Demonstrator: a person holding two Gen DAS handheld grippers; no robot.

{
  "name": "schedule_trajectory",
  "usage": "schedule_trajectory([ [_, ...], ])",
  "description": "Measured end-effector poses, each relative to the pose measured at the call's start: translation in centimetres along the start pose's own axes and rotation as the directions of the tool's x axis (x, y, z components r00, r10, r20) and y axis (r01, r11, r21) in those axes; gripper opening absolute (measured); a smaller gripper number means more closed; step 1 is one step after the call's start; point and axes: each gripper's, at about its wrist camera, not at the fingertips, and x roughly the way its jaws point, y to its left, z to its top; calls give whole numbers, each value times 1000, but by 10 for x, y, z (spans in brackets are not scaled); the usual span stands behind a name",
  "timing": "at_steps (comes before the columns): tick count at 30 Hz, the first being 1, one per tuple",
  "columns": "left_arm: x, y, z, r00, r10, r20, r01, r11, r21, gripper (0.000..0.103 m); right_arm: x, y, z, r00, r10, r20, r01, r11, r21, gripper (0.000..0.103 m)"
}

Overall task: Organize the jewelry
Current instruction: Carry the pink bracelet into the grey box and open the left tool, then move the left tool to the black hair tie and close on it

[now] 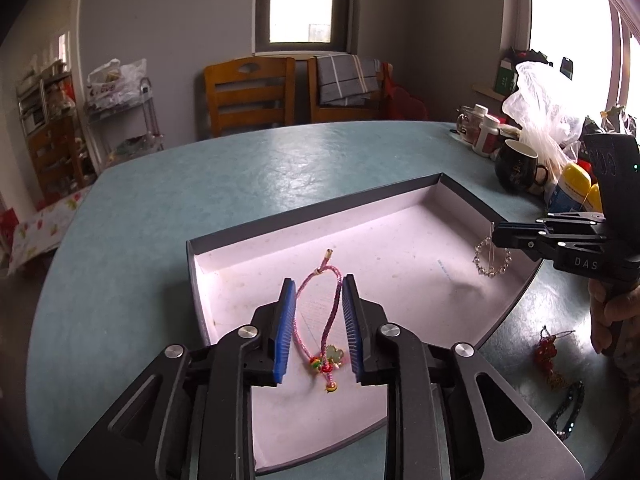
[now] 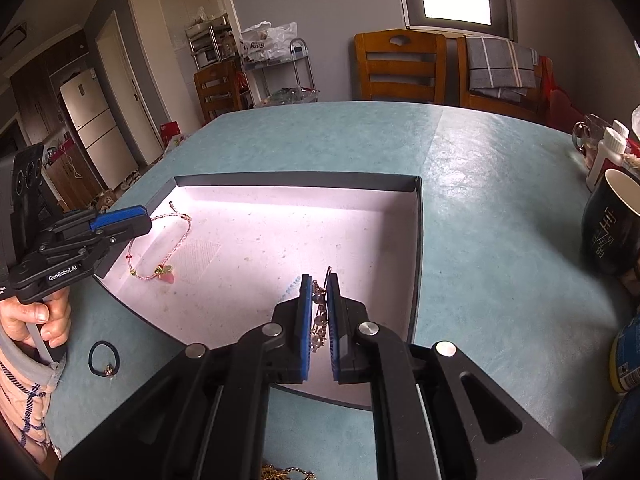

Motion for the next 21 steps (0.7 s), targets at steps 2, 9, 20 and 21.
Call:
schedule_trajectory([
  [2,-1,0,0,1000,9,6,-9,1000,-3,36,3,-1,-3,1000,-6,-9,6,1000,2,7],
  [9,-4,1,1,999,37,31,-37,999,-3,53,-9,-5,-5,999,-22,42,21,999,27,37],
  [20,-20,-4,0,998,17,52,-18,1000,7,65,-70,5,-34,990,-30,141,28,999,20,64],
  [21,-26,-7,-2,998,13,56,-14,1000,12,67,-75,6,-38,989,-30,143,28,999,16,65],
])
